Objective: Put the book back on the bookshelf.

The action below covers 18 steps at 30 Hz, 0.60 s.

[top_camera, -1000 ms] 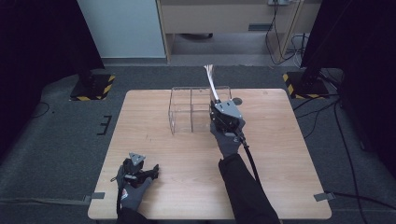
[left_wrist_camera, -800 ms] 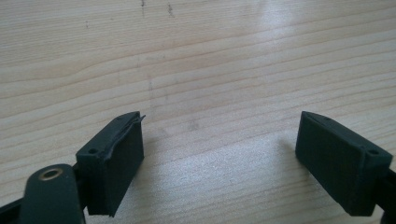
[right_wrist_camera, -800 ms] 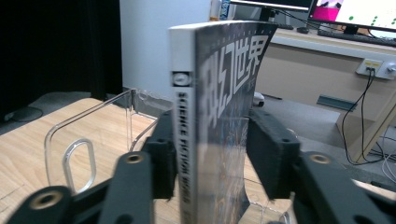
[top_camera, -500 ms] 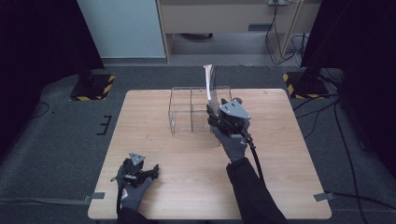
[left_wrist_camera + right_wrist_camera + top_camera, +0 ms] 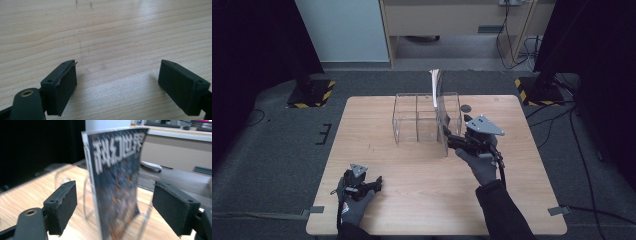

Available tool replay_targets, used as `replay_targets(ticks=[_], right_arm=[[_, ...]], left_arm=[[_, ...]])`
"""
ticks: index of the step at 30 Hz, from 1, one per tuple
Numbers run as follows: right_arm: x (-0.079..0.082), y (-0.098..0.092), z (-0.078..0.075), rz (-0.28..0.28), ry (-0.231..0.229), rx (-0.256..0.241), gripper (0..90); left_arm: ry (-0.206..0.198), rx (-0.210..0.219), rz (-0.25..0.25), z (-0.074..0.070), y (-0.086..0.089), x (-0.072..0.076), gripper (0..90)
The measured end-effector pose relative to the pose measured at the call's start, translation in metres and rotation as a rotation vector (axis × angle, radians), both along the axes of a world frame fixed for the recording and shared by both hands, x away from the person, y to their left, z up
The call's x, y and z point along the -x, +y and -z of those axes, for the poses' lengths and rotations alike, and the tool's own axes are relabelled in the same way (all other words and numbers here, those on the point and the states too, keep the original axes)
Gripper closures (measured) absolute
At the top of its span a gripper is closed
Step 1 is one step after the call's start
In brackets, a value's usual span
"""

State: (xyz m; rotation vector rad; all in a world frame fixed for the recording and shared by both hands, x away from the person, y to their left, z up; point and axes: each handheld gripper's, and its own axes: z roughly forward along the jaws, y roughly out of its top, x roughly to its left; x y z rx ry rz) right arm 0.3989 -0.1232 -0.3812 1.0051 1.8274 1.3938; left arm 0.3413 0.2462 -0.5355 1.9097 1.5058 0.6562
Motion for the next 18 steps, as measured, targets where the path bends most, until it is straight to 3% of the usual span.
replay_targets(ticks=[6, 18], right_arm=[[0.012, -0.024, 0.019, 0.027, 0.035, 0.061, 15.7], [0.025, -0.084, 0.082, 0.125, 0.204, 0.044, 15.2]], left_arm=[[0.000, 0.000, 0.000, 0.000, 0.000, 0.000, 14.2], [0.000, 0.001, -0.001, 0.000, 0.000, 0.000, 14.0]])
